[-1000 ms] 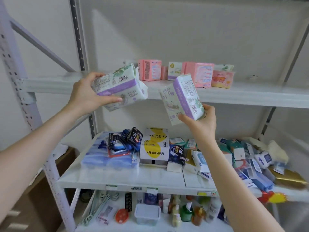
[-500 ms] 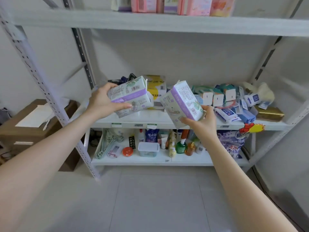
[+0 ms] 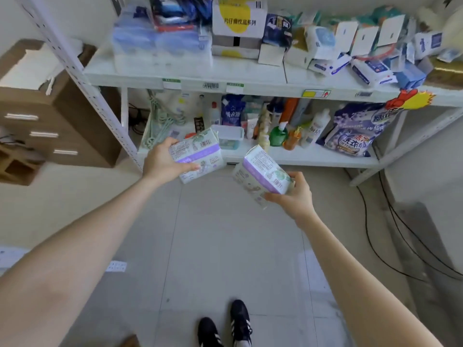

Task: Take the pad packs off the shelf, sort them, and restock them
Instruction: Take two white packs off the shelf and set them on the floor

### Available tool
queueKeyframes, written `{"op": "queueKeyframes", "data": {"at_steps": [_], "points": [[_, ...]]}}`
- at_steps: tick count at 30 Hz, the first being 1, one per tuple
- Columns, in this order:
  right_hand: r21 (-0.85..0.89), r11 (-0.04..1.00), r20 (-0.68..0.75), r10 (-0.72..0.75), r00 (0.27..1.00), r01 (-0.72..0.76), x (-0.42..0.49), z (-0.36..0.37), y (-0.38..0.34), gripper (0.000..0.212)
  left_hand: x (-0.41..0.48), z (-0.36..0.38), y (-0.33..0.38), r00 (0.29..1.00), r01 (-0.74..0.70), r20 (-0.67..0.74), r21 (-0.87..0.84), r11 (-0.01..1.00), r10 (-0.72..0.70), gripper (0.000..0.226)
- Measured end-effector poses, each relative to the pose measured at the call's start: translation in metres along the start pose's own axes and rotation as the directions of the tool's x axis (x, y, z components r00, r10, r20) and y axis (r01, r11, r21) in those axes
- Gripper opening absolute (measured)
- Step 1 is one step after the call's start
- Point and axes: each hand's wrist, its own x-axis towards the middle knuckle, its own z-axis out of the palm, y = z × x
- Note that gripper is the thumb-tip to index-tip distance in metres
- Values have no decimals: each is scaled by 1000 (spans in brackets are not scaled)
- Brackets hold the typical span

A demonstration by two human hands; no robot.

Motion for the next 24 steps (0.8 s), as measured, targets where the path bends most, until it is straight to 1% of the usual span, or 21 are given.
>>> {"op": "queueKeyframes", "data": {"at_steps": [6, 11, 18, 24], "points": [[-80, 992, 72, 107, 992, -102, -6, 20, 68, 63, -10, 53, -52, 992, 80, 90, 70, 994, -86, 83], [-145, 981, 138, 149, 979, -129, 16, 40, 114, 66, 5, 94, -83, 987, 88, 124, 113, 990, -101, 80], [-220, 966, 253, 188, 949, -132, 81, 77, 168, 64, 58, 171, -118, 977, 62, 193, 158, 985, -92, 76], [-276, 954, 302, 200, 932, -116, 154, 120, 231, 65, 116, 250, -172, 974, 39, 212, 168, 985, -75, 76]]}}
